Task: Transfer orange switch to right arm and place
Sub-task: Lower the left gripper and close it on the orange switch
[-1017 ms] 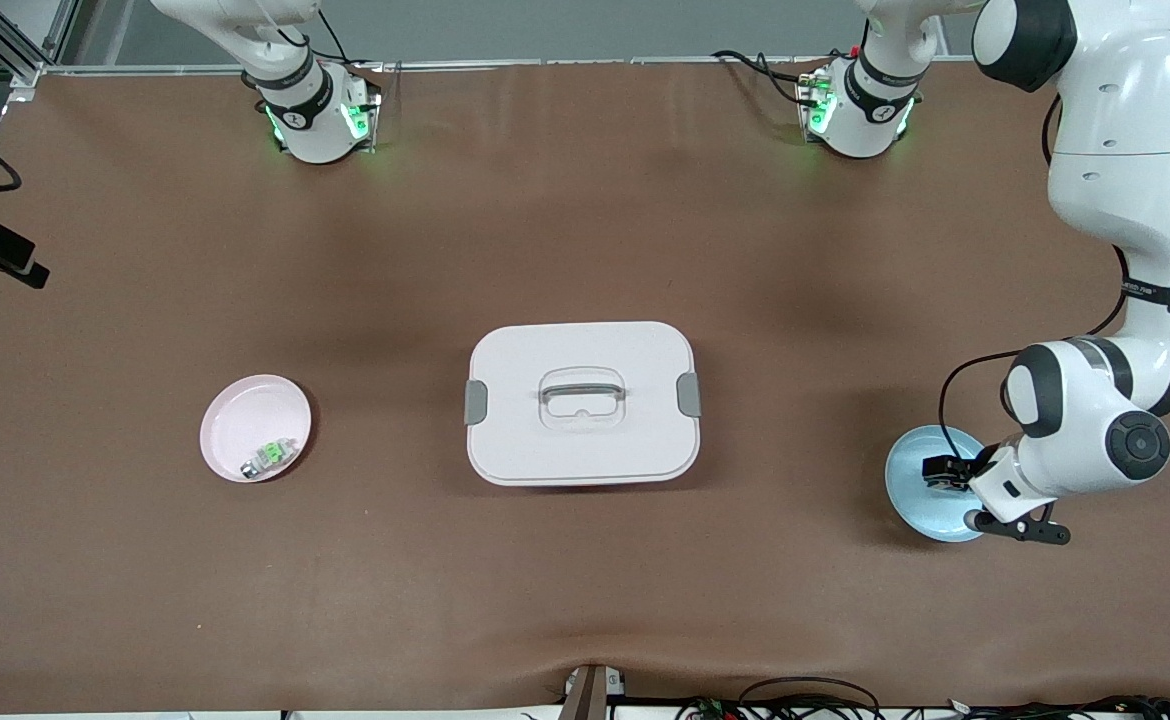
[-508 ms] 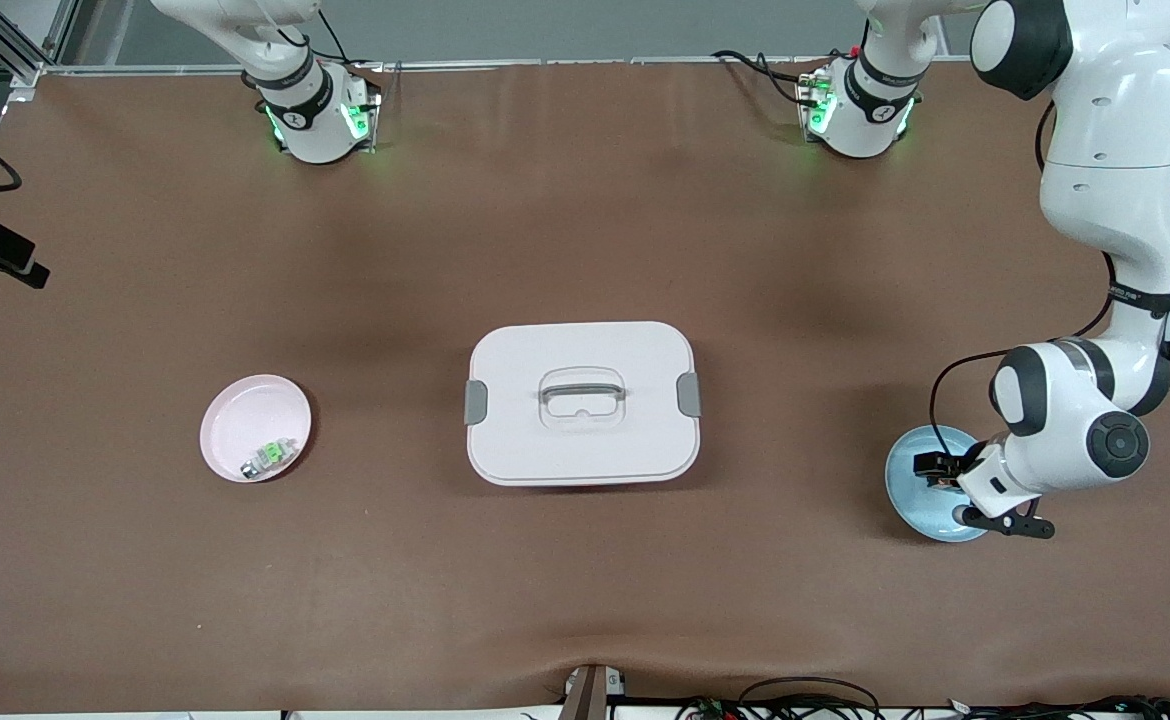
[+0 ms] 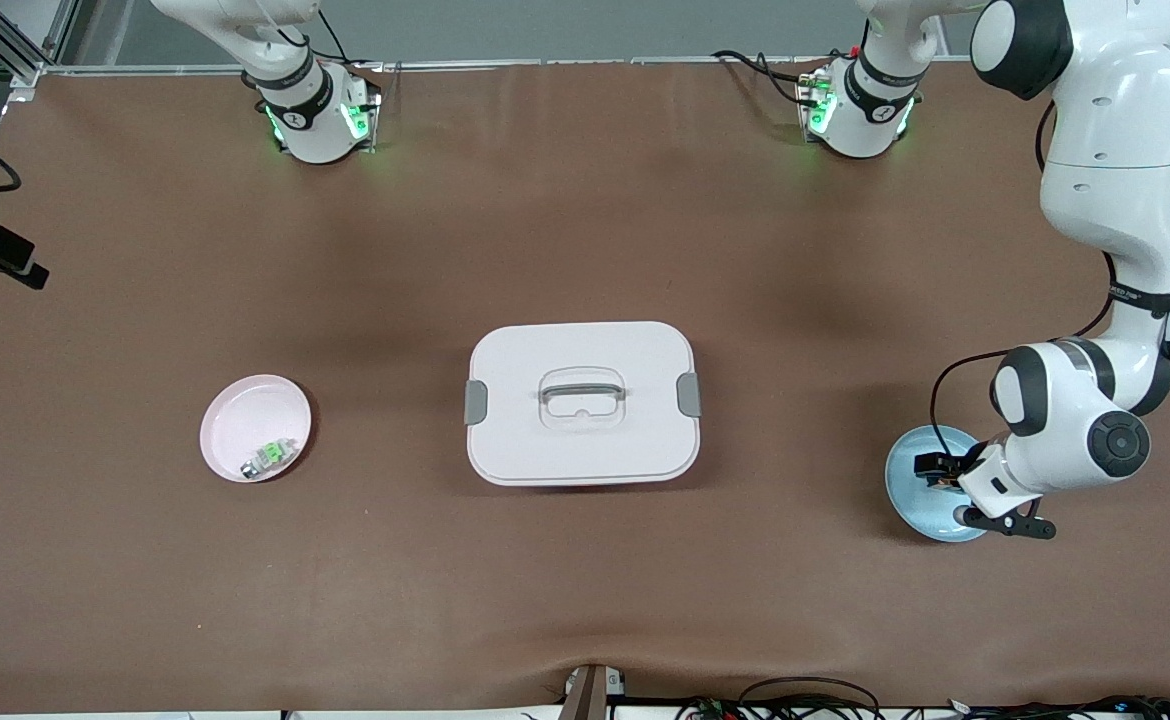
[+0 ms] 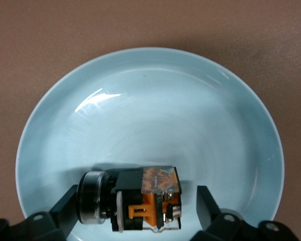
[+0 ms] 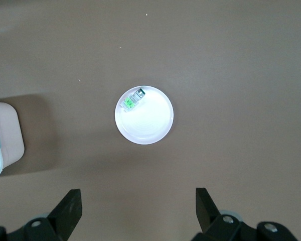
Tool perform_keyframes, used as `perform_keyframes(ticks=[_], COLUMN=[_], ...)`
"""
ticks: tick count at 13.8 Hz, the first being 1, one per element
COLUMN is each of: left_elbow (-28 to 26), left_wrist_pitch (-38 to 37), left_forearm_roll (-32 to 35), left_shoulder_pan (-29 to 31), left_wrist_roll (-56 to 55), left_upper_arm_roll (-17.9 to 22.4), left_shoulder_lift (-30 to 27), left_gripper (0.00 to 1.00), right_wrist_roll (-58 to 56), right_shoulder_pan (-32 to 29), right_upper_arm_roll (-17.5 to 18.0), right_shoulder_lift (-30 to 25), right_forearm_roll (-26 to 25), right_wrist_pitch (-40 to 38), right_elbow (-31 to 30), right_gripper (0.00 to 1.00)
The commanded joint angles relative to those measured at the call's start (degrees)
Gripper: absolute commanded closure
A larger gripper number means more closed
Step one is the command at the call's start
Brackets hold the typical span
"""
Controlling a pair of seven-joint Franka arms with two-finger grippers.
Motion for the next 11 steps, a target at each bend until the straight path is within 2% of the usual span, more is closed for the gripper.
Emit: perform_keyframes(ticks=[1,3,4,5,9,11], left_elbow=[0.2,0.2,0.2,0.2,0.2,0.3], left_wrist_pitch=[0.5,0.5,0.5,0.5,0.2,-2.6], left_forearm_roll=[-0.3,-0.6,-0.7,-0.8,-0.9,-1.2], left_shoulder_pan=[0.3,0.3,0.3,0.3,0.6,0.6], left_wrist_roll=[0.9,0.2,0.1,0.1,0.1,-0.1], left_upper_arm_roll=[-0.1,-0.1,-0.1,-0.1,-0.1,-0.2], left_shoulder_lift=[-0.1,-0.2,-0.2,-0.3,-1.1,-2.9], left_gripper=[0.44,0.70,0.77,0.80,0.80,0.80], right_wrist_roll=[-0.4,-0.4,-0.4,-0.2,0.2,-0.1], right_shoulder_pan=[-0.7,-0.7,-0.7,-0.7,-0.9,-0.7], right_upper_arm_roll=[0.5,0.5,0.4,0.4,0.5,0.5], right_shoulder_lift=[-0.9,-0.9,-0.9,-0.9,-0.6,-0.5], right_forearm_roll=[0.3,0.3,0.2,0.2,0.4,0.3], right_wrist_pitch=[0.5,0.5,0.5,0.5,0.8,0.9], right_elbow=[-0.9,-0.9,-0.9,-0.8,-0.8,-0.7], right_gripper=[0.00,0.00,0.00,0.00,0.00,0.00])
